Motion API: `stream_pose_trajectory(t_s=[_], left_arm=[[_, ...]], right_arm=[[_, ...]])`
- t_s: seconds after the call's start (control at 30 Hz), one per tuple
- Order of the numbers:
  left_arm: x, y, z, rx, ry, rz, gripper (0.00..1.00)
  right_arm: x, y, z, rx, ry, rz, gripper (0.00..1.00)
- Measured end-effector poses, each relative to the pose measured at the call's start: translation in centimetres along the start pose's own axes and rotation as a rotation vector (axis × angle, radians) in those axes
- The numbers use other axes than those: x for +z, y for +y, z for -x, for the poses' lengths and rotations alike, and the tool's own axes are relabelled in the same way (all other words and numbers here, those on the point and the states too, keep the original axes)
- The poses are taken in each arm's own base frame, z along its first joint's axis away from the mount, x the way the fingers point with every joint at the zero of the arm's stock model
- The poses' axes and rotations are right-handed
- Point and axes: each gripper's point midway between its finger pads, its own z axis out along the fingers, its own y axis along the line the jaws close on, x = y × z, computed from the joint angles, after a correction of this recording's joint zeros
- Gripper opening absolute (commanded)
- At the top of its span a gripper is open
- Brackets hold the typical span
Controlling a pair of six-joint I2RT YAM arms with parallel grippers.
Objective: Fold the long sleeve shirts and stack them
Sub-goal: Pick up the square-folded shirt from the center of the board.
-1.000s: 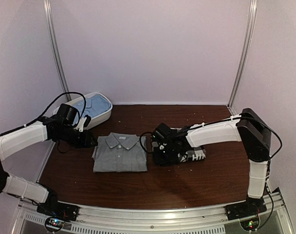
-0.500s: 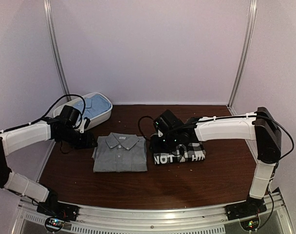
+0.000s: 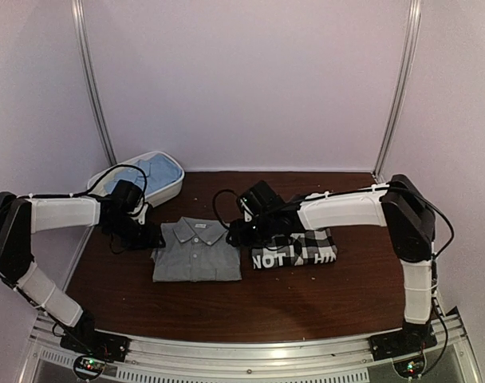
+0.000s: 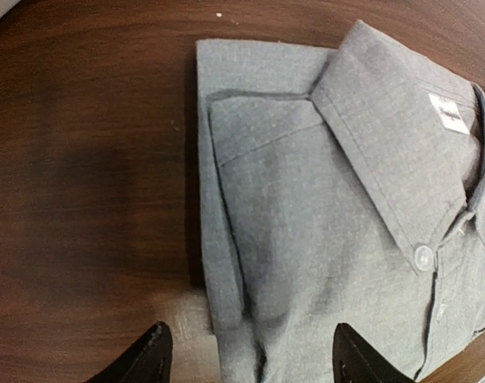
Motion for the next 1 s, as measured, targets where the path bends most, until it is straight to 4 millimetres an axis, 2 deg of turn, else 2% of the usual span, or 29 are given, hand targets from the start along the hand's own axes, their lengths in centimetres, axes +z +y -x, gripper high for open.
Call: stream_pose_trajectory(t_s=[0.13,0.33,0.43,0.53,0.63,0.87,1.0], left_arm=[[1.4,0.6,0.0,-0.026,0.021,0.012,0.71],[2.3,0.5,0.3,-0.062,0.015,-0.003,0.70],[2.8,0.4,0.3,-0.078,0.014,-0.020,0.62],[3.3,0.4,-0.2,-0.089,0.029,-0.031,0.53],[3.6,0.2,-0.3,-0.095,0.026,-0.047,0.40],[3.9,-0.5,-0.9,-0.115,0.041,-0.102,0.02],[3.6,-0.8,-0.9,-0.116,0.039,-0.112,0.00]], right_arm=[[1.3,-1.5,-0.4,0.006,0.021,-0.022,0.59],[3.3,-2.2,-0.7,0.011,0.041,-0.025,0.58],[4.4,-2.4,-1.0,0.009,0.050,-0.025,0.57],[4.9,-1.9,-0.5,0.011,0.039,-0.010,0.55],[5.4,-1.6,-0.2,0.011,0.032,0.002,0.49],[5.9,-1.4,-0.2,0.023,0.036,0.019,0.20],[5.9,-1.1,0.1,0.033,0.035,0.017,0.02]])
